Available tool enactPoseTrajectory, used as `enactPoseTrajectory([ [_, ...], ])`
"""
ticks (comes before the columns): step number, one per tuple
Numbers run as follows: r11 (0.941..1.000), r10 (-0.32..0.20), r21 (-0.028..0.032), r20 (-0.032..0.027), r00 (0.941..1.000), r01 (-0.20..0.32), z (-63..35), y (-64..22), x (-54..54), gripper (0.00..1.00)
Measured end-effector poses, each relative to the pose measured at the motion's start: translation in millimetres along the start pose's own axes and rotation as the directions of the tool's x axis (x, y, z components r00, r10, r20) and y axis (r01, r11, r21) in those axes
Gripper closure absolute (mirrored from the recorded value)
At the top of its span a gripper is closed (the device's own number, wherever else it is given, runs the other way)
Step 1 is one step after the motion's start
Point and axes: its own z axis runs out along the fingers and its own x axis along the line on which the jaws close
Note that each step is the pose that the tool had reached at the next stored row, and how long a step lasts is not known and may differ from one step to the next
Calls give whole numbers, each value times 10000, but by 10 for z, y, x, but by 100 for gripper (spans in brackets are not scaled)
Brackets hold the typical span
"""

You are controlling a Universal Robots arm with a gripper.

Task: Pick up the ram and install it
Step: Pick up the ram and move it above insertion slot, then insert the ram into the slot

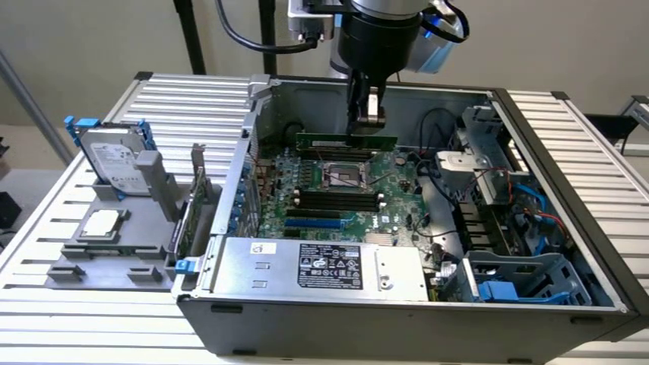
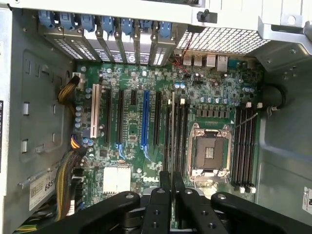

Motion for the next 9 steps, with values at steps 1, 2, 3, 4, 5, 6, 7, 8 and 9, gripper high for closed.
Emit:
enactPoseTrajectory([
  [1, 10000, -2, -1, 0, 10000, 2, 0, -1, 0, 87],
  [2, 10000, -1, 0, 0, 10000, 1, 0, -1, 0, 87],
  [3, 10000, -1, -1, 0, 10000, 1, 0, -1, 0, 87],
  [4, 10000, -1, -1, 0, 10000, 1, 0, -1, 0, 87],
  [5, 10000, -2, -1, 0, 10000, 2, 0, -1, 0, 87],
  [6, 10000, -2, 0, 0, 10000, 2, 0, -1, 0, 87],
  [7, 10000, -2, -1, 0, 10000, 2, 0, -1, 0, 87],
  [8, 10000, -1, -1, 0, 10000, 1, 0, -1, 0, 87],
  [9, 10000, -2, 0, 0, 10000, 2, 0, -1, 0, 87],
])
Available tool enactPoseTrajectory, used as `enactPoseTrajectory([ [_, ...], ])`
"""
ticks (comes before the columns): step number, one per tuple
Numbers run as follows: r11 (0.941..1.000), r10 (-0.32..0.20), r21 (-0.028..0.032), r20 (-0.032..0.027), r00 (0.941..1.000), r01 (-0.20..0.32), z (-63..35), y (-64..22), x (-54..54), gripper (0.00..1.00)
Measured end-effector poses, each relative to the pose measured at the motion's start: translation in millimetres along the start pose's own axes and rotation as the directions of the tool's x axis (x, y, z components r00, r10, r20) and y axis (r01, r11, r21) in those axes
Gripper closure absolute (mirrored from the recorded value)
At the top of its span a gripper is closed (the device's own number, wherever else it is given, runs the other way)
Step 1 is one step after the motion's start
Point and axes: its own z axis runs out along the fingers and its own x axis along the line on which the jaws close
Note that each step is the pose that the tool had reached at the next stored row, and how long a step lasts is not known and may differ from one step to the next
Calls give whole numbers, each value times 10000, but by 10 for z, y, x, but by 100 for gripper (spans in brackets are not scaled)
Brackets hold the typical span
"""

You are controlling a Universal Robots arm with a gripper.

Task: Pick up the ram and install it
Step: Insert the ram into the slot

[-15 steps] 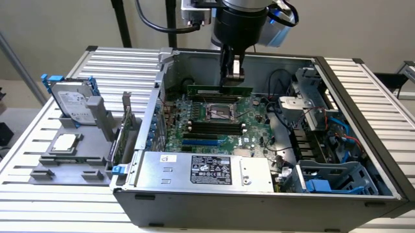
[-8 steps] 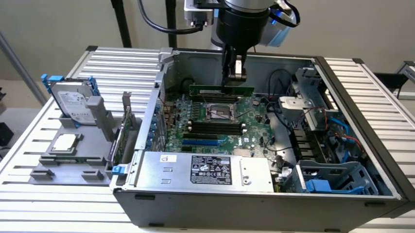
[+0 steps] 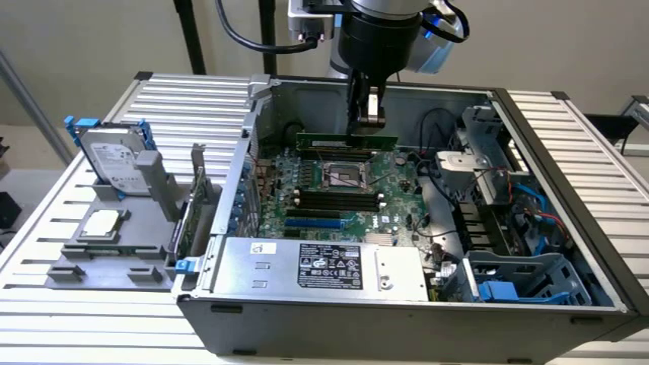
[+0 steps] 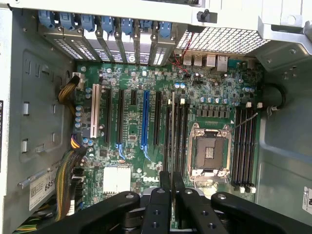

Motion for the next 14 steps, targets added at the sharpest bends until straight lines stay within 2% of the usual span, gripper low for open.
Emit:
enactPoseTrajectory([
  [4, 10000, 0, 0, 0, 10000, 0, 7, 0, 0, 87],
  [7, 10000, -1, 0, -1, 10000, 1, 60, 6, -3, 87],
  [11, 10000, 4, 0, -1, 10000, -4, 142, 56, -81, 87],
  [14, 10000, 10, 0, -10, 10000, -10, 200, 60, -147, 87],
])
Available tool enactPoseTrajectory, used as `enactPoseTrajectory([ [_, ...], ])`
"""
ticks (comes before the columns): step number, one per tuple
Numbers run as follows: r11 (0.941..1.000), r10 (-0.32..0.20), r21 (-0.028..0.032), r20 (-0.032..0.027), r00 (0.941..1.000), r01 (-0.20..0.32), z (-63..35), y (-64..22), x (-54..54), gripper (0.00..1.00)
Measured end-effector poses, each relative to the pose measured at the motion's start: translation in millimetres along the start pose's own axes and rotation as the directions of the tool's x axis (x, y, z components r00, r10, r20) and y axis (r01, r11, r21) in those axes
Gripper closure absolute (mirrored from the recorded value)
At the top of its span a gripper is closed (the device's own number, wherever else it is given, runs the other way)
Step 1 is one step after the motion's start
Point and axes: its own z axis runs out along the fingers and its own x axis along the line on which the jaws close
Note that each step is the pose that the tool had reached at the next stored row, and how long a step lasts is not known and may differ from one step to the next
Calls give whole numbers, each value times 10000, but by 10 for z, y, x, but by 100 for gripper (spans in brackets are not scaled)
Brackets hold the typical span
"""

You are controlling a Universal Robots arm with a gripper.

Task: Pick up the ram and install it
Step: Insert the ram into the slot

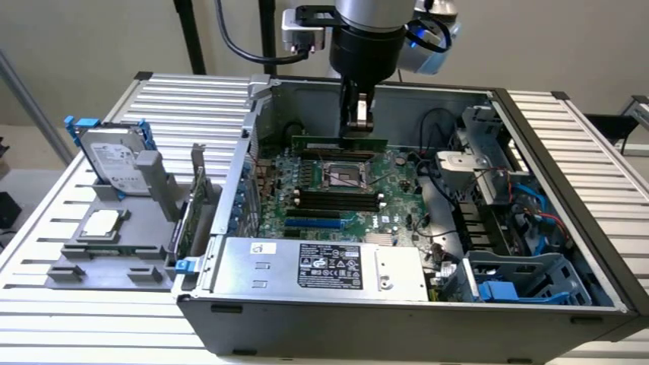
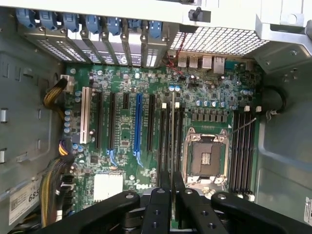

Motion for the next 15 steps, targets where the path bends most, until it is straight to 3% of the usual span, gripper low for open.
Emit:
enactPoseTrajectory([
  [4, 10000, 6, 0, -35, 10000, -6, 73, -5, -93, 87],
  [6, 10000, 11, 1, -88, 10000, -11, 98, -7, -130, 87],
  [15, 9997, 227, 27, -500, 9985, -226, 168, -23, -174, 87],
])
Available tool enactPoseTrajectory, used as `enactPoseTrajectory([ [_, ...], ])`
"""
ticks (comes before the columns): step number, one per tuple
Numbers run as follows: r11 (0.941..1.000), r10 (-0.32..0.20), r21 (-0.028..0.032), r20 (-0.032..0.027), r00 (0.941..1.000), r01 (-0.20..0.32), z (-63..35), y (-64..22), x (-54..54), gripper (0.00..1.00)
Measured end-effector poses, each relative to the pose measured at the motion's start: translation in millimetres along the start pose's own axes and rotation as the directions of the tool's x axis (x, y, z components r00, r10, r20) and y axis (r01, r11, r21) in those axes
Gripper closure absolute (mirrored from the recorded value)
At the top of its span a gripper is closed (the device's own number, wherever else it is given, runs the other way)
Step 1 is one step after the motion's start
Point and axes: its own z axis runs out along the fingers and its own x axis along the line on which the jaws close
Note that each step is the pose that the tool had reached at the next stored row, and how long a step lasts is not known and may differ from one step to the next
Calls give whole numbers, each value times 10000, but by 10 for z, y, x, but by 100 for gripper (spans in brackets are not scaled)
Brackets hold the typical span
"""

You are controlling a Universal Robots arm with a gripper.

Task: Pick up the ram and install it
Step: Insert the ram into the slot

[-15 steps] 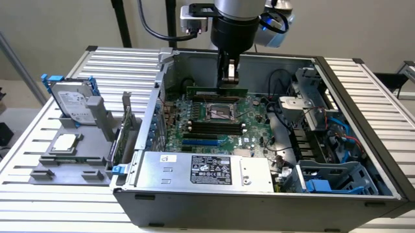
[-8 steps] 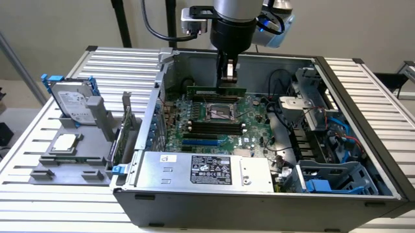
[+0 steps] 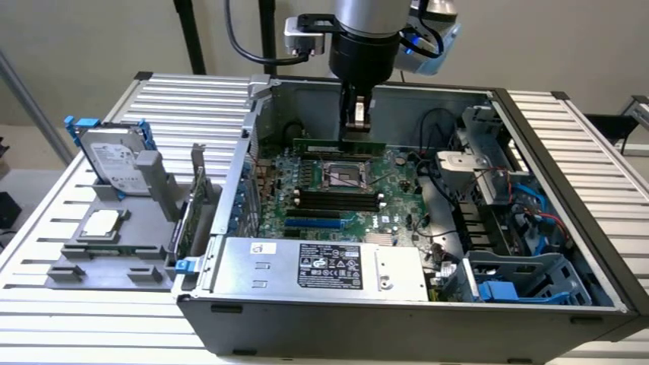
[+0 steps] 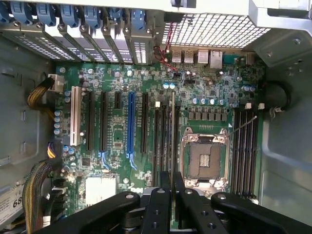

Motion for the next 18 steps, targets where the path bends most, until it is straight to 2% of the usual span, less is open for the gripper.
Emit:
enactPoseTrajectory([
  [3, 9999, 128, 5, -62, 9999, -128, 32, -15, -9, 87],
  [5, 9998, 218, 8, -80, 9997, -218, 58, -27, -14, 87],
  [18, 9994, 337, 31, -88, 9994, -337, 292, -63, -6, 87],
])
